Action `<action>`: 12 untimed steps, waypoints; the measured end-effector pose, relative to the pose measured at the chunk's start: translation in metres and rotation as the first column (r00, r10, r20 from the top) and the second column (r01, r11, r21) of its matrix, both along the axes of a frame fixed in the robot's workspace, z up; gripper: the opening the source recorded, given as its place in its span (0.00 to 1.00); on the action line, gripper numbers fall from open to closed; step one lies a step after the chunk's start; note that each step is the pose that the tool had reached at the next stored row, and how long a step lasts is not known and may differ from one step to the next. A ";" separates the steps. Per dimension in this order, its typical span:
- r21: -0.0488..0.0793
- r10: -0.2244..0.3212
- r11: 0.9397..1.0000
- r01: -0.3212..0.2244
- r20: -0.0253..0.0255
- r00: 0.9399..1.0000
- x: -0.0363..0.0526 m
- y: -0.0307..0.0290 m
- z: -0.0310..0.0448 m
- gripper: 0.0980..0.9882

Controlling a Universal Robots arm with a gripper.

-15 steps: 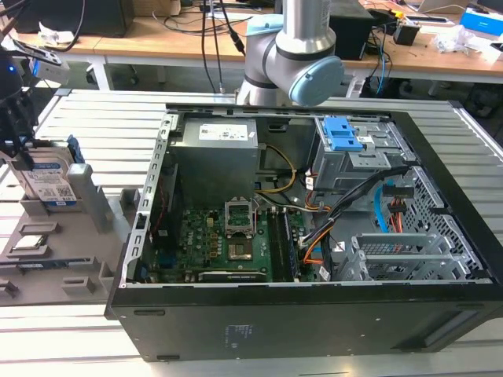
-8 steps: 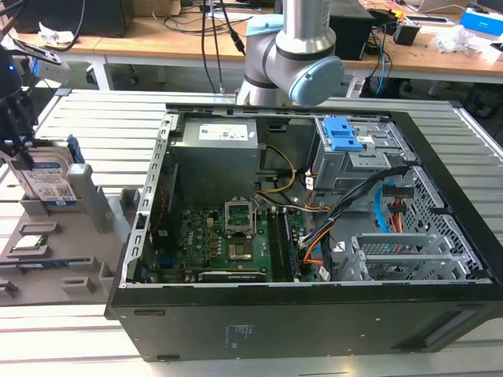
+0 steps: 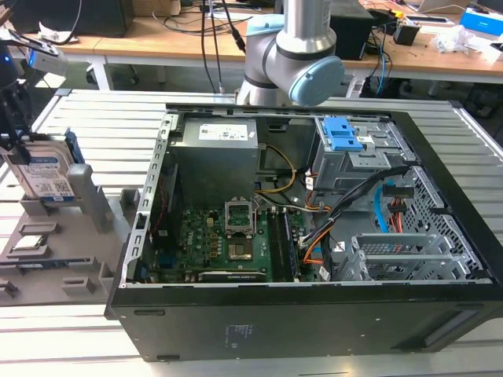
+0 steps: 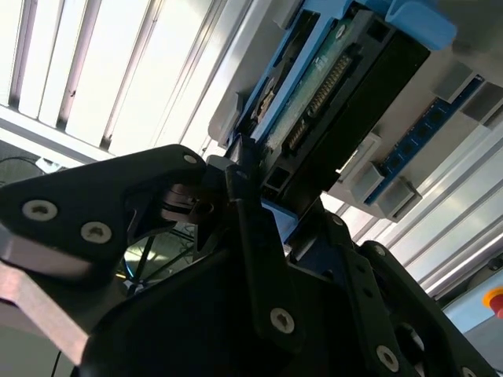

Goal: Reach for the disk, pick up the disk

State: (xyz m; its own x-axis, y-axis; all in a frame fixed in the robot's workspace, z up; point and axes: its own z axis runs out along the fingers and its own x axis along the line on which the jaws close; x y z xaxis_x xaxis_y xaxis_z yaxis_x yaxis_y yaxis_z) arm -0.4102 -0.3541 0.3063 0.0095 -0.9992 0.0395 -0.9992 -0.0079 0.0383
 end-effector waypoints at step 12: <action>0.000 0.000 1.000 0.000 0.000 1.000 0.0023 0.0001 0.0184 0.30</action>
